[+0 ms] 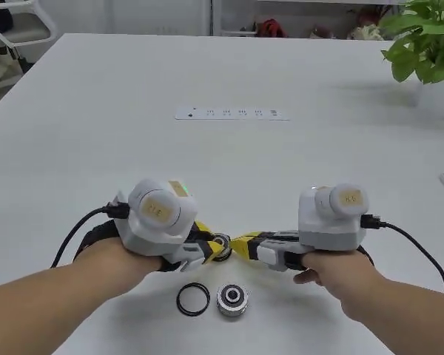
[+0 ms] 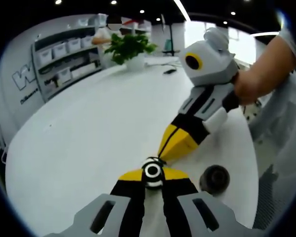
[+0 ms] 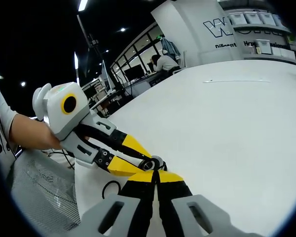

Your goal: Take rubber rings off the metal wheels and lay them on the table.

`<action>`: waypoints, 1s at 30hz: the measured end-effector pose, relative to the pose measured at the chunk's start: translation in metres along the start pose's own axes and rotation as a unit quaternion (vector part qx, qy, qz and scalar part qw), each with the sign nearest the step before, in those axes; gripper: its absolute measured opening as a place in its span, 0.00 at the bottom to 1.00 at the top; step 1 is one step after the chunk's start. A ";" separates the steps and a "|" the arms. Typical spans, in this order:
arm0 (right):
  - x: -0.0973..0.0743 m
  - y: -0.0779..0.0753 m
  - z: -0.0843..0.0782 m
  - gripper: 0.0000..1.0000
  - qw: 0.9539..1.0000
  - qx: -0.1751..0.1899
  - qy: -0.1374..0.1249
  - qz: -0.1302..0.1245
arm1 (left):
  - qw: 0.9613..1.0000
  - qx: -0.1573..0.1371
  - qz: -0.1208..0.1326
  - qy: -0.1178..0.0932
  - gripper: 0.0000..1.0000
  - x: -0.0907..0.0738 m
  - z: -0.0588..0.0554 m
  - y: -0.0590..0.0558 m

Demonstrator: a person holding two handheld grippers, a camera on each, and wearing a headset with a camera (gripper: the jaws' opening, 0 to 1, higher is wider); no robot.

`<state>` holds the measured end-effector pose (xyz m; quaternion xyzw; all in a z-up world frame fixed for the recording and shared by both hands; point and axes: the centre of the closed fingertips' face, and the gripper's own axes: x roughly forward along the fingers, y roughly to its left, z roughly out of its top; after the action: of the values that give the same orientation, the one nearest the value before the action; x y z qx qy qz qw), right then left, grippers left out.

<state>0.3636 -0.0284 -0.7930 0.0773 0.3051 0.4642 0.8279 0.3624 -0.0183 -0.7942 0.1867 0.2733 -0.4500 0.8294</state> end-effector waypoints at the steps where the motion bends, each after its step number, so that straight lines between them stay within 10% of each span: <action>1: 0.000 0.001 0.000 0.00 1.000 0.000 0.000 0.000 | 1.000 0.000 0.000 0.000 0.12 0.000 0.000 0.000; 30: 0.003 0.010 0.004 0.00 1.000 -0.005 -0.006 0.017 | 1.000 0.001 0.002 0.001 0.12 -0.001 0.000 0.000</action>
<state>0.3594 -0.0200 -0.7871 0.0810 0.2967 0.4797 0.8218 0.3619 -0.0183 -0.7937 0.1885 0.2729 -0.4484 0.8300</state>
